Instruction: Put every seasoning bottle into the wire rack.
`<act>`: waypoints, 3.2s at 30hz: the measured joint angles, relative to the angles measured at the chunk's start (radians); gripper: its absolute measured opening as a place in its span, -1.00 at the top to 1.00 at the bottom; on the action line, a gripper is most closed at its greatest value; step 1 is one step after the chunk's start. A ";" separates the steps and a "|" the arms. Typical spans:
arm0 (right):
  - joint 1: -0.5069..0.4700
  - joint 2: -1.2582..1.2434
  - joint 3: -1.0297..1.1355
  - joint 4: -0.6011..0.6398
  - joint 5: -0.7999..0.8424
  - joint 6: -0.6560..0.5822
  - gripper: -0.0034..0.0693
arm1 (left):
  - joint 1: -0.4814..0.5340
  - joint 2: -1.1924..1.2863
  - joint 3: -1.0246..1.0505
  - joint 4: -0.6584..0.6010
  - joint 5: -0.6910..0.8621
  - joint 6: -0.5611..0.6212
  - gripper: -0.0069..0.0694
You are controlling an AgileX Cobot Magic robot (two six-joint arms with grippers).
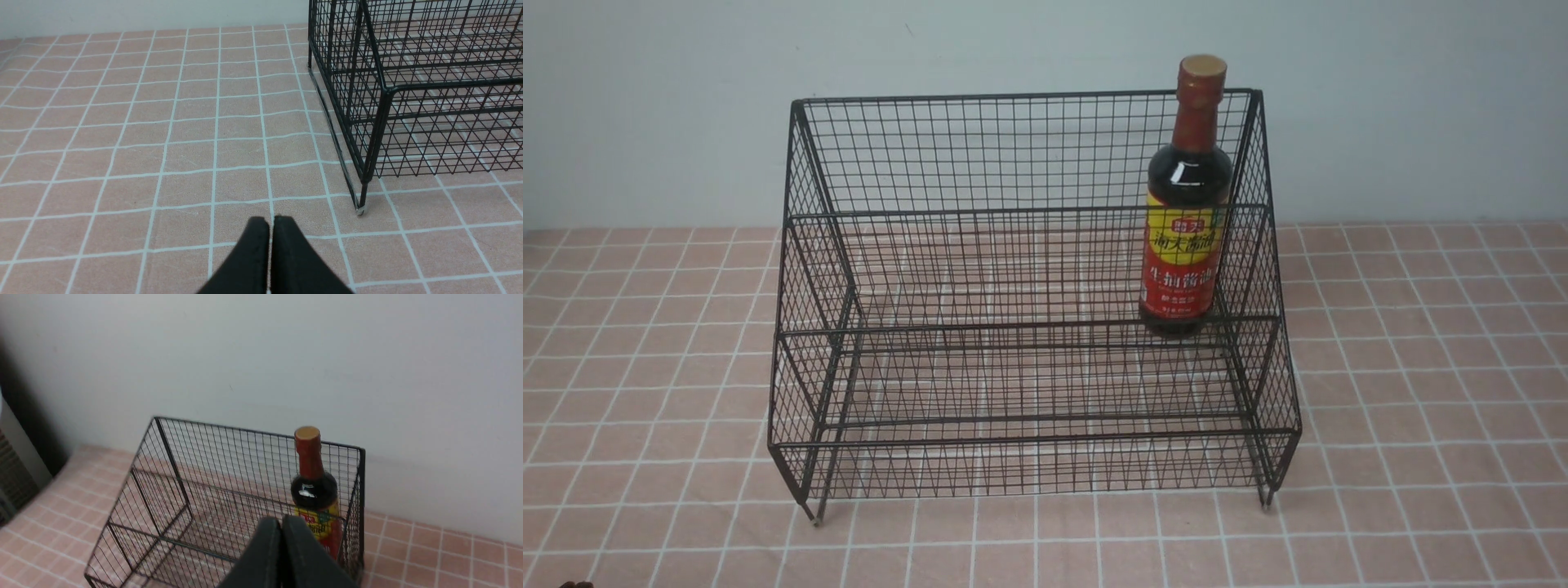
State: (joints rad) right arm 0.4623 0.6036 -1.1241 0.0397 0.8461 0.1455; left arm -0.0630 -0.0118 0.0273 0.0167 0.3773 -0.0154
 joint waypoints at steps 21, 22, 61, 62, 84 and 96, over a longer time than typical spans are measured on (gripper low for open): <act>0.000 -0.416 0.586 0.075 -0.266 -0.022 0.94 | 0.000 0.000 0.000 0.000 0.000 0.000 0.84; 0.000 -0.417 0.595 0.069 -0.268 -0.027 0.94 | 0.000 0.000 0.000 0.000 0.000 0.000 0.84; -0.423 -0.615 1.144 -0.046 -0.470 -0.077 0.94 | 0.000 0.000 0.000 0.000 0.001 0.000 0.84; -0.423 -0.615 1.144 -0.047 -0.470 -0.077 0.94 | 0.000 0.000 0.000 0.000 0.001 0.000 0.84; -0.423 -0.615 1.144 -0.047 -0.470 -0.077 0.94 | 0.000 0.000 0.000 0.000 0.001 0.000 0.84; -0.423 -0.615 1.144 -0.048 -0.470 -0.079 0.94 | 0.000 0.000 0.000 0.000 0.001 0.000 0.84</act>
State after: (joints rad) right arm 0.0389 -0.0113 0.0201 -0.0084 0.3762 0.0665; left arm -0.0630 -0.0118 0.0273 0.0167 0.3786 -0.0154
